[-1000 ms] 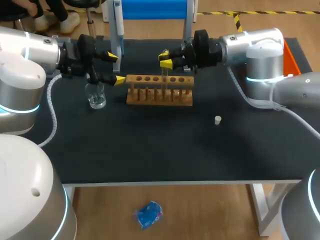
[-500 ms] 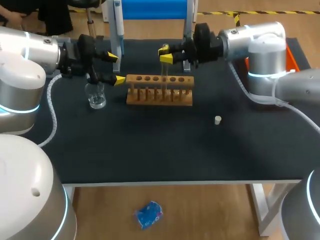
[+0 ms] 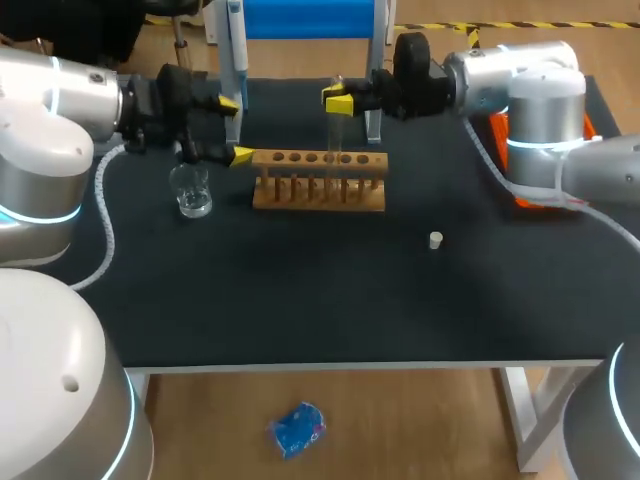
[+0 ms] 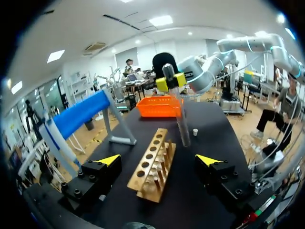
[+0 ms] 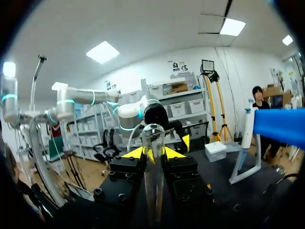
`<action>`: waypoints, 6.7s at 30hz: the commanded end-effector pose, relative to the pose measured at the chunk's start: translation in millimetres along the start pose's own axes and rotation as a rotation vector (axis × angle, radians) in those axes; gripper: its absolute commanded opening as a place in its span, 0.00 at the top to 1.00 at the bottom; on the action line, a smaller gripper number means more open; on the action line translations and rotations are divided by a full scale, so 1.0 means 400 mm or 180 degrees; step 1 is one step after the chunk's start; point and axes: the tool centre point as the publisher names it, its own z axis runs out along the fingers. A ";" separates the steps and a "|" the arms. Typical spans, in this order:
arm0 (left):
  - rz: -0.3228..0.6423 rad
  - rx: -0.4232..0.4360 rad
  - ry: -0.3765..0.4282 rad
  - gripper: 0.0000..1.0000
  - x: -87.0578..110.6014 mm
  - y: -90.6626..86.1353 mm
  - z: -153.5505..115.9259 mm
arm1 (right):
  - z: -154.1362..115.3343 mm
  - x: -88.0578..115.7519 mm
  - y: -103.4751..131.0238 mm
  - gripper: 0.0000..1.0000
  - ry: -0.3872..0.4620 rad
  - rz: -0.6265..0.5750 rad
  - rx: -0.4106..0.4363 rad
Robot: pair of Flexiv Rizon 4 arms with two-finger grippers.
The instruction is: Invert the test tube, pick up the pipette, mount the tip to pipette, aspirate from beaker and dispense into the tube, eject the tip, return the pipette, and cap with the stopper.
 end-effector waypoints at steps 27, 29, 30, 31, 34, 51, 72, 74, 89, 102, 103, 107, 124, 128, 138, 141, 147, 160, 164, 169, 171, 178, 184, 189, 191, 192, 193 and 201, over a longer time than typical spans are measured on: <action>0.3279 0.0484 -0.1106 0.00 0.019 -0.083 -0.041 | -0.028 -0.007 0.040 1.00 0.0118 0.2114 -0.0223; 0.3279 0.0484 -0.1106 0.00 0.019 -0.083 -0.041 | -0.028 -0.007 0.040 1.00 0.0118 0.2114 -0.0223; 0.3279 0.0484 -0.1106 0.00 0.019 -0.083 -0.041 | -0.028 -0.007 0.040 1.00 0.0118 0.2114 -0.0223; 0.3279 0.0484 -0.1106 0.00 0.019 -0.083 -0.041 | -0.028 -0.007 0.040 1.00 0.0118 0.2114 -0.0223; 0.3279 0.0484 -0.1106 0.00 0.019 -0.083 -0.041 | -0.028 -0.007 0.040 1.00 0.0118 0.2114 -0.0223; 0.5478 0.1078 -0.1666 0.00 0.045 -0.112 -0.047 | -0.050 -0.024 0.061 1.00 -0.0206 0.3142 0.0142; 0.6101 0.1107 -0.1086 0.00 0.123 -0.131 0.060 | -0.028 -0.076 -0.034 1.00 -0.0486 0.3554 -0.0072; 0.6058 0.1162 -0.0985 0.00 0.131 -0.137 0.081 | -0.026 -0.083 -0.042 1.00 -0.0505 0.3555 -0.0094; 0.5760 0.1063 -0.0974 0.00 0.149 -0.153 0.134 | -0.014 -0.118 -0.062 1.00 -0.0512 0.3507 -0.0188; 0.5389 0.1033 -0.0803 0.00 0.169 -0.153 0.163 | 0.006 -0.127 -0.067 1.00 -0.0467 0.3541 -0.0164; 0.5361 0.1059 -0.0782 0.00 0.172 -0.155 0.173 | 0.010 -0.129 -0.066 1.00 -0.0456 0.3548 -0.0163; 0.5287 0.1113 -0.0759 0.00 0.171 -0.162 0.216 | 0.026 -0.136 -0.065 1.00 -0.0412 0.3586 -0.0144; 0.5170 0.1161 -0.0672 0.42 0.168 -0.157 0.261 | 0.043 -0.146 -0.074 1.00 -0.0377 0.3606 -0.0152; 0.5153 0.1126 -0.0717 0.55 0.165 -0.154 0.260 | 0.044 -0.147 -0.074 1.00 -0.0377 0.3601 -0.0152; 0.5128 0.1123 -0.0744 0.71 0.164 -0.150 0.263 | 0.046 -0.146 -0.074 1.00 -0.0365 0.3600 -0.0151; 0.5123 0.1123 -0.0738 1.00 0.165 -0.150 0.263 | 0.046 -0.145 -0.074 1.00 -0.0362 0.3607 -0.0147; 0.5123 0.1135 -0.0741 1.00 0.167 -0.150 0.263 | 0.045 -0.143 -0.076 1.00 -0.0355 0.3636 -0.0143; 0.4601 0.1407 -0.0558 1.00 0.155 -0.196 0.216 | -0.020 -0.142 -0.034 0.00 -0.0792 0.2640 -0.0127; 0.4400 0.1335 -0.0494 1.00 0.135 -0.222 0.184 | -0.059 -0.118 0.003 0.00 -0.1004 0.1443 0.0185; 0.4580 0.1092 -0.0433 1.00 0.112 -0.228 0.164 | -0.088 -0.096 0.016 0.00 -0.1112 0.0747 0.0550; 0.4580 0.1092 -0.0433 1.00 0.112 -0.228 0.164 | -0.088 -0.096 0.016 0.00 -0.1112 0.0747 0.0550; 0.4580 0.1092 -0.0433 1.00 0.112 -0.228 0.164 | -0.088 -0.096 0.016 0.00 -0.1112 0.0747 0.0550; 0.3951 0.1160 -0.0541 1.00 0.108 -0.265 0.147 | -0.108 -0.095 0.019 0.00 -0.1220 0.0265 0.0765; 0.2713 0.1032 -0.0539 1.00 0.109 -0.324 0.110 | -0.187 -0.082 -0.022 0.00 -0.1305 -0.0852 0.1623; 0.2172 0.1453 -0.0470 1.00 0.125 -0.353 0.109 | -0.222 -0.062 -0.037 0.00 -0.1071 -0.0966 0.1662; 0.2186 0.1217 -0.0406 1.00 0.124 -0.360 0.103 | -0.222 -0.062 -0.037 0.00 -0.1071 -0.0966 0.1662; 0.2191 0.1130 -0.0397 1.00 0.120 -0.358 0.099 | -0.222 -0.062 -0.037 0.00 -0.1071 -0.0966 0.1662; 0.2191 0.1130 -0.0397 1.00 0.120 -0.358 0.099 | -0.222 -0.062 -0.037 0.00 -0.1071 -0.0966 0.1662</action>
